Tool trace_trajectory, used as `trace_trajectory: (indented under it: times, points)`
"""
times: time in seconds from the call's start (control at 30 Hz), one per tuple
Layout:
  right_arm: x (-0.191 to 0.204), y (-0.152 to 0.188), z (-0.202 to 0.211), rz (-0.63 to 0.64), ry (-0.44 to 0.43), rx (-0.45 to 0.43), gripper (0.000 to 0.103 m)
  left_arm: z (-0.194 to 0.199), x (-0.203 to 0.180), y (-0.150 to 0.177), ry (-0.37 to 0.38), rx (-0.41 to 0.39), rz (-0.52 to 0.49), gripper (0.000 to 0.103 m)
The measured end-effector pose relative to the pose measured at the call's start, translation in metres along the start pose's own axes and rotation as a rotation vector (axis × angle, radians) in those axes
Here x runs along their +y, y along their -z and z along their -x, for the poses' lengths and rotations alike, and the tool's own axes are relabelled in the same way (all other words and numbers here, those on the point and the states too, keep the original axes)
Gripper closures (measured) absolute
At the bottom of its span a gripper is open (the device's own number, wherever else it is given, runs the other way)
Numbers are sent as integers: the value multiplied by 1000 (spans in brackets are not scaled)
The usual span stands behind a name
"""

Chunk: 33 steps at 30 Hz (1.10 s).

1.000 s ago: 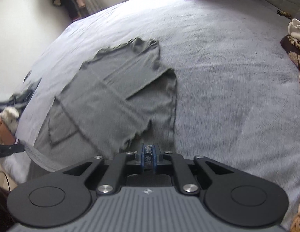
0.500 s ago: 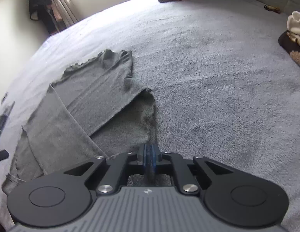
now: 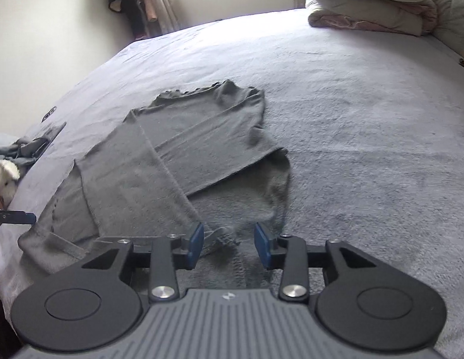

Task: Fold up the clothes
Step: 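Grasp the shirt hem with the left gripper while the right gripper grasps the hem, then lift the hem with both grippers and fold it toward the collar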

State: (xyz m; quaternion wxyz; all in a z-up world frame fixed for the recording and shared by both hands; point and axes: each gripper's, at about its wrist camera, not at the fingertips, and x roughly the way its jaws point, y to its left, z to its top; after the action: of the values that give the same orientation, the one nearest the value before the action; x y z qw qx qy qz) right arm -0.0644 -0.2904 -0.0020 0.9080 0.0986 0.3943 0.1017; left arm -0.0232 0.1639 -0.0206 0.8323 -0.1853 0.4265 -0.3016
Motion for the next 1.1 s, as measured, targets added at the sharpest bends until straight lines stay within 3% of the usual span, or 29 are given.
trace_trajectory:
  times: [0.37, 0.5, 0.6, 0.67, 0.8, 1.1]
  points:
    - [9, 8, -6, 33, 38, 35, 63, 8, -4, 11, -99, -3, -87, 61]
    - [10, 9, -8, 31, 35, 31, 63, 4, -2, 13, -102, 11, -82, 63]
    - [13, 12, -11, 49, 42, 30, 63, -2, -3, 17, -128, 23, -82, 70]
    - [15, 13, -12, 60, 49, 27, 68, -3, -8, 19, -148, 15, -109, 73]
    - [15, 12, -11, 44, 34, 29, 89, -2, -13, 22, -176, 2, -136, 96]
    - [14, 8, 0, 3, 55, -55, 94, 12, -18, 19, -198, -101, -134, 97]
